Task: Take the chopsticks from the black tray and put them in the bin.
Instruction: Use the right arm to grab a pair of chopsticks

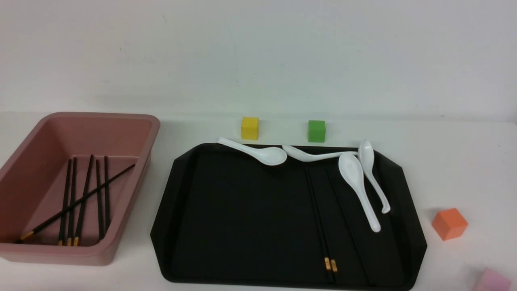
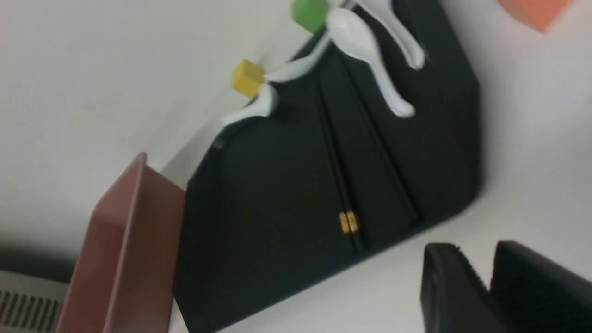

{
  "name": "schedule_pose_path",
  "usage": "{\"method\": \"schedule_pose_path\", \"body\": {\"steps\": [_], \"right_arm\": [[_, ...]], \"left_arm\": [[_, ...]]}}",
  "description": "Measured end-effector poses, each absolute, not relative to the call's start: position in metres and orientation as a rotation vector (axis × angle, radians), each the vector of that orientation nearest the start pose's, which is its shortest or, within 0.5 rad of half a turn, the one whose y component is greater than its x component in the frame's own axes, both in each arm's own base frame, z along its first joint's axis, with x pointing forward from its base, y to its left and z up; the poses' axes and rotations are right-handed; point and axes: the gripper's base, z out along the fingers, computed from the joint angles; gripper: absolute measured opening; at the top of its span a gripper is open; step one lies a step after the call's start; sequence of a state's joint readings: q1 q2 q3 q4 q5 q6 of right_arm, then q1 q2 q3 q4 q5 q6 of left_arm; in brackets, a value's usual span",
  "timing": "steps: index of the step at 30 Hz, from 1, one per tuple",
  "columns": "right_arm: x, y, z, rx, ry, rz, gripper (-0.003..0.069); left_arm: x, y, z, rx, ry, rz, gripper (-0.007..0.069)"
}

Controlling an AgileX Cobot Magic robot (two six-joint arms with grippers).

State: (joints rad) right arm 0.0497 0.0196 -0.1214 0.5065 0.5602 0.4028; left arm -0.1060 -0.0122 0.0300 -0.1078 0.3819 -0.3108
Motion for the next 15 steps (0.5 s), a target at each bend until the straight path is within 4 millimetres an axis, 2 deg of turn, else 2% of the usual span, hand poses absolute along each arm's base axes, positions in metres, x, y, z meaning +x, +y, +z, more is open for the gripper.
{"method": "schedule_pose_path", "body": {"steps": [3, 6, 8, 11, 12, 15], "right_arm": [[0.046, 0.024, 0.234, 0.509, 1.959, 0.726, 0.0057], [0.058, 0.019, 0.248, 0.468, 2.161, 0.543, 0.0], [0.068, 0.014, 0.252, 0.45, 2.298, 0.402, -0.0003], [0.089, 0.012, 0.251, 0.417, 2.486, 0.285, -0.0003], [0.092, 0.012, 0.25, 0.413, 2.51, 0.278, -0.0003], [0.123, 0.02, 0.249, 0.265, 2.682, 0.313, -0.0002]], "left_arm": [[0.052, -0.009, 0.17, -0.261, 1.882, -0.391, 0.0238], [0.052, -0.009, 0.17, -0.261, 1.882, -0.391, 0.0238], [0.052, -0.009, 0.17, -0.261, 1.882, -0.391, 0.0238], [0.052, -0.009, 0.17, -0.261, 1.882, -0.391, 0.0238], [0.052, -0.009, 0.17, -0.261, 1.882, -0.391, 0.0238], [0.052, -0.009, 0.17, -0.262, 1.882, -0.392, 0.0238]]}}
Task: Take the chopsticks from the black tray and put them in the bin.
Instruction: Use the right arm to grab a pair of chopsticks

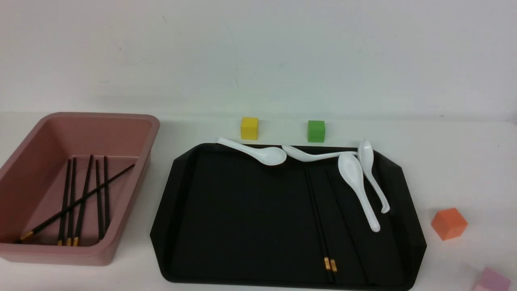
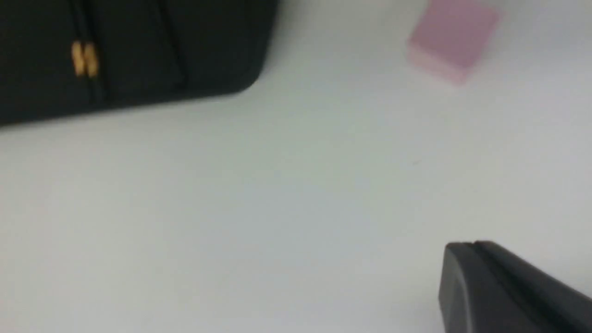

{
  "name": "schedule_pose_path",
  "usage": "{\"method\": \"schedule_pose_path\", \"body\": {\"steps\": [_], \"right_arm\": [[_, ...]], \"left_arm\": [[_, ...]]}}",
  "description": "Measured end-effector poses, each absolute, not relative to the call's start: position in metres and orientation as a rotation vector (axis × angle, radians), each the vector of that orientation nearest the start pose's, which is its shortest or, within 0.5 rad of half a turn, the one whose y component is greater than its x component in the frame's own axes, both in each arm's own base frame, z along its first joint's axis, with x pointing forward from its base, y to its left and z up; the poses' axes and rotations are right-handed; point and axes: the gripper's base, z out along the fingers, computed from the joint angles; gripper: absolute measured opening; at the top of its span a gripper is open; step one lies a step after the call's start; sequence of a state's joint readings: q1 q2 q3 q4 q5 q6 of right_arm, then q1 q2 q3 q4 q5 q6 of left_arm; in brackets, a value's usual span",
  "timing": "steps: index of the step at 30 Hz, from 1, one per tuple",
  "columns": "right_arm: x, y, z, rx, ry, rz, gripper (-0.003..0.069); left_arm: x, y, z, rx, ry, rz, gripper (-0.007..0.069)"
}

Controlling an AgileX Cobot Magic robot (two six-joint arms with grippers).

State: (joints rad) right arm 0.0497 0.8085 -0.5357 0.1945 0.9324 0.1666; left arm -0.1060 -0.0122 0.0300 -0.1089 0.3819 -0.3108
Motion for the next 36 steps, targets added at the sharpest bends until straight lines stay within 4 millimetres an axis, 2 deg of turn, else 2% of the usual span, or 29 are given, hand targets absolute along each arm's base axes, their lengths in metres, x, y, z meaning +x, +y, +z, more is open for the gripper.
{"method": "schedule_pose_path", "body": {"steps": [1, 2, 4, 7, 8, 10, 12, 16, 23, 24, 27, 31, 36], "right_arm": [[0.131, 0.024, 0.249, 0.218, 2.717, 0.352, -0.0002], [0.132, 0.025, 0.25, 0.205, 2.713, 0.361, -0.0002], [0.152, 0.036, 0.251, 0.061, 2.789, 0.485, 0.0], [0.171, 0.046, 0.248, -0.05, 2.854, 0.626, 0.0002], [0.184, 0.051, 0.249, -0.109, 2.865, 0.716, 0.0002], [0.199, 0.055, 0.248, -0.151, 2.882, 0.75, 0.0003], [0.211, 0.06, 0.25, -0.21, 2.889, 0.736, 0.0005], [0.233, 0.085, 0.252, -0.317, 2.934, 0.638, 0.0006], [0.278, 0.135, 0.238, -0.277, 3.01, 0.303, 0.0047], [0.279, 0.137, 0.236, -0.283, 3.015, 0.302, 0.005], [0.301, 0.163, 0.224, -0.271, 2.994, 0.232, 0.0113], [0.324, 0.19, 0.211, -0.262, 2.976, 0.266, 0.022], [0.343, 0.205, 0.195, -0.255, 2.972, 0.286, 0.0326]], "left_arm": [[0.052, -0.009, 0.17, -0.262, 1.882, -0.392, 0.0238], [0.052, -0.009, 0.17, -0.262, 1.882, -0.392, 0.0238], [0.052, -0.009, 0.17, -0.262, 1.882, -0.392, 0.0238], [0.052, -0.009, 0.17, -0.262, 1.882, -0.392, 0.0238], [0.052, -0.009, 0.17, -0.262, 1.882, -0.392, 0.0238], [0.052, -0.009, 0.17, -0.262, 1.882, -0.392, 0.0238], [0.052, -0.009, 0.17, -0.262, 1.882, -0.392, 0.0238], [0.052, -0.009, 0.17, -0.262, 1.882, -0.392, 0.0238], [0.052, -0.009, 0.17, -0.262, 1.882, -0.393, 0.0238], [0.052, -0.009, 0.17, -0.262, 1.882, -0.393, 0.0238], [0.052, -0.009, 0.17, -0.262, 1.882, -0.393, 0.0238], [0.052, -0.009, 0.17, -0.262, 1.882, -0.393, 0.0238], [0.052, -0.009, 0.17, -0.262, 1.882, -0.393, 0.0238]]}}
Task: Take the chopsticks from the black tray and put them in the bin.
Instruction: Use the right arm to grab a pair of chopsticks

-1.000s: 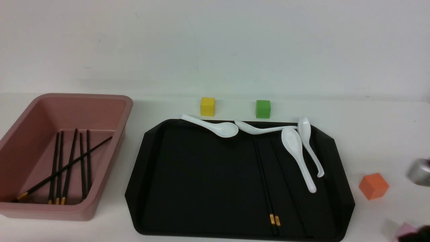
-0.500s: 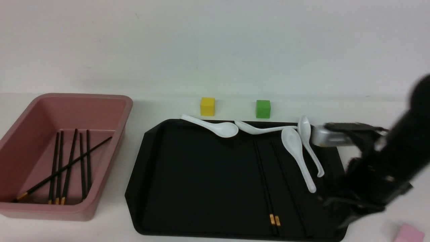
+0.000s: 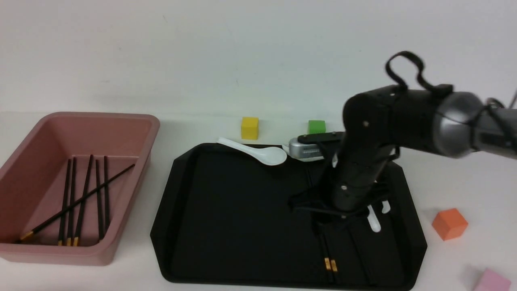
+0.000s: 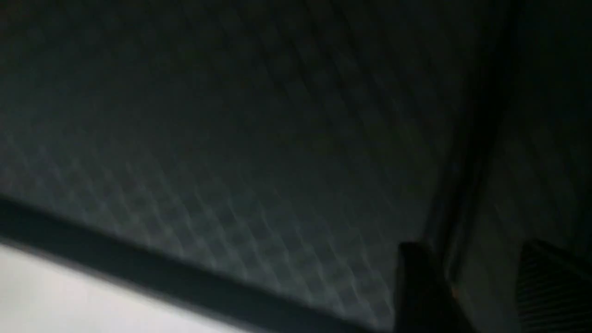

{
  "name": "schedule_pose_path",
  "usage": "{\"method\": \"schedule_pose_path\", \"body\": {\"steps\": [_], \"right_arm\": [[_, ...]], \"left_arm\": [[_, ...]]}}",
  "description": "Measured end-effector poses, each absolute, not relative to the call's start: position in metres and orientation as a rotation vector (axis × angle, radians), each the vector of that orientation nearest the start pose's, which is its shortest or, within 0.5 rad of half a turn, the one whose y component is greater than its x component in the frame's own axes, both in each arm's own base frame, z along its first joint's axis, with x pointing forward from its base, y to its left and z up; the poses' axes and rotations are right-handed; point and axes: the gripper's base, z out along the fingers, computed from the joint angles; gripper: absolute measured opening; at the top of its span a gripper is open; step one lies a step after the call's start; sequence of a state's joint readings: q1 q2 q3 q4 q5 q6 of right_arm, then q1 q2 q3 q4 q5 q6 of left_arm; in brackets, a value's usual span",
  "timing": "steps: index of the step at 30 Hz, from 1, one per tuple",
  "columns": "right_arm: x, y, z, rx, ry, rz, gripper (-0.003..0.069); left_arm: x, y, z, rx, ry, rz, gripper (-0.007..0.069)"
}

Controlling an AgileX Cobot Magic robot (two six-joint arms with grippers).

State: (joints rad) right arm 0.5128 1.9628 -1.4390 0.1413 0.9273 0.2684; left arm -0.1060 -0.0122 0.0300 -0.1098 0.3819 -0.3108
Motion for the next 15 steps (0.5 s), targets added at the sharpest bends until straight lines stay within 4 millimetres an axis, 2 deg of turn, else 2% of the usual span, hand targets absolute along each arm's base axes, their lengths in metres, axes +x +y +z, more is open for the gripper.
{"method": "schedule_pose_path", "body": {"steps": [4, 10, 15], "right_arm": [[0.352, 0.21, 0.178, -0.247, 2.977, 0.281, 0.0357], [0.356, 0.211, 0.154, -0.256, 3.019, 0.238, 0.036], [0.357, 0.211, 0.153, -0.262, 3.018, 0.229, 0.0356]], "left_arm": [[0.052, -0.009, 0.17, -0.262, 1.882, -0.393, 0.0238], [0.052, -0.009, 0.17, -0.262, 1.882, -0.393, 0.0238], [0.052, -0.009, 0.17, -0.262, 1.882, -0.393, 0.0238]]}}
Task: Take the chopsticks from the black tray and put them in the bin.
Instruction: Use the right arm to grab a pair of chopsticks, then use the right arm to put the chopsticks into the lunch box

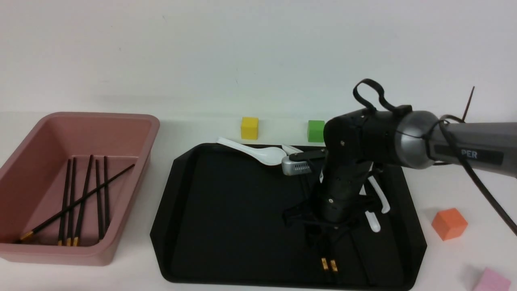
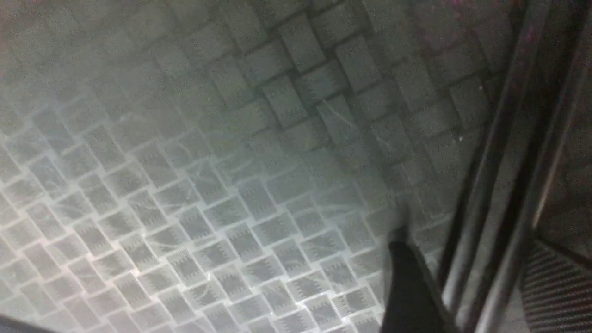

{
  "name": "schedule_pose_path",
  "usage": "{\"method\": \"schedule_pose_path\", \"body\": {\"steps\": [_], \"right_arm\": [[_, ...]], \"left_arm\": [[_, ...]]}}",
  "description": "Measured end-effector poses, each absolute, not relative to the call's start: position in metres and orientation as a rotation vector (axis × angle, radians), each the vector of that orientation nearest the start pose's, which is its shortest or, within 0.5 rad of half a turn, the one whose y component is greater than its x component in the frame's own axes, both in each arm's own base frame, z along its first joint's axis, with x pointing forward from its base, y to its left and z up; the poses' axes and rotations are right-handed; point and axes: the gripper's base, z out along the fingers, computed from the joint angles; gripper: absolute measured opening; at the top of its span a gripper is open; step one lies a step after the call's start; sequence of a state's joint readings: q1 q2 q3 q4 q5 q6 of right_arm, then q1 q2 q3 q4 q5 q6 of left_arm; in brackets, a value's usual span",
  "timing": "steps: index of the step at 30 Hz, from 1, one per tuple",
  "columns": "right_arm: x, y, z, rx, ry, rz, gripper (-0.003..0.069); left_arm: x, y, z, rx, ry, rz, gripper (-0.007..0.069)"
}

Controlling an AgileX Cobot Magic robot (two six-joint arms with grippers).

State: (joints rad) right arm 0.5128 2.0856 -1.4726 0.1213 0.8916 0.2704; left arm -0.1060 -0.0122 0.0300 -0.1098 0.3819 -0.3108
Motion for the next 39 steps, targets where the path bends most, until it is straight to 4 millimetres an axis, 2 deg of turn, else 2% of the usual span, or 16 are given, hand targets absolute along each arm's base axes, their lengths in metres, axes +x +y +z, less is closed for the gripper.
{"method": "schedule_pose_path", "body": {"steps": [2, 5, 10, 18, 23, 28, 31, 33, 35, 36, 39], "right_arm": [[0.357, 0.211, 0.153, -0.264, 3.021, 0.226, 0.0347], [0.357, 0.21, 0.153, -0.267, 3.027, 0.22, 0.0294], [0.355, 0.209, 0.152, -0.268, 3.054, 0.208, 0.0142], [0.354, 0.21, 0.158, -0.287, 3.143, 0.17, 0.0132], [0.354, 0.211, 0.173, -0.336, 3.199, 0.152, 0.0132], [0.363, 0.218, 0.191, -0.386, 3.142, 0.219, 0.0132], [0.365, 0.224, 0.201, -0.39, 3.119, 0.304, 0.0132], [0.366, 0.232, 0.209, -0.392, 3.103, 0.42, 0.0132], [0.364, 0.242, 0.223, -0.433, 3.067, 0.614, 0.0132], [0.364, 0.242, 0.223, -0.433, 3.067, 0.614, 0.0132], [0.363, 0.263, 0.251, -0.545, 2.926, 0.954, 0.0132]], "left_arm": [[0.052, -0.009, 0.17, -0.262, 1.882, -0.393, 0.0238], [0.052, -0.009, 0.17, -0.262, 1.882, -0.393, 0.0238], [0.052, -0.009, 0.17, -0.262, 1.882, -0.393, 0.0238], [0.052, -0.009, 0.17, -0.262, 1.882, -0.393, 0.0238], [0.052, -0.009, 0.17, -0.262, 1.882, -0.393, 0.0238], [0.052, -0.009, 0.17, -0.262, 1.882, -0.393, 0.0238], [0.052, -0.009, 0.17, -0.262, 1.882, -0.393, 0.0238], [0.052, -0.009, 0.17, -0.262, 1.882, -0.393, 0.0238], [0.052, -0.009, 0.17, -0.262, 1.882, -0.393, 0.0238], [0.052, -0.009, 0.17, -0.262, 1.882, -0.393, 0.0238], [0.052, -0.009, 0.17, -0.262, 1.882, -0.393, 0.0238]]}}
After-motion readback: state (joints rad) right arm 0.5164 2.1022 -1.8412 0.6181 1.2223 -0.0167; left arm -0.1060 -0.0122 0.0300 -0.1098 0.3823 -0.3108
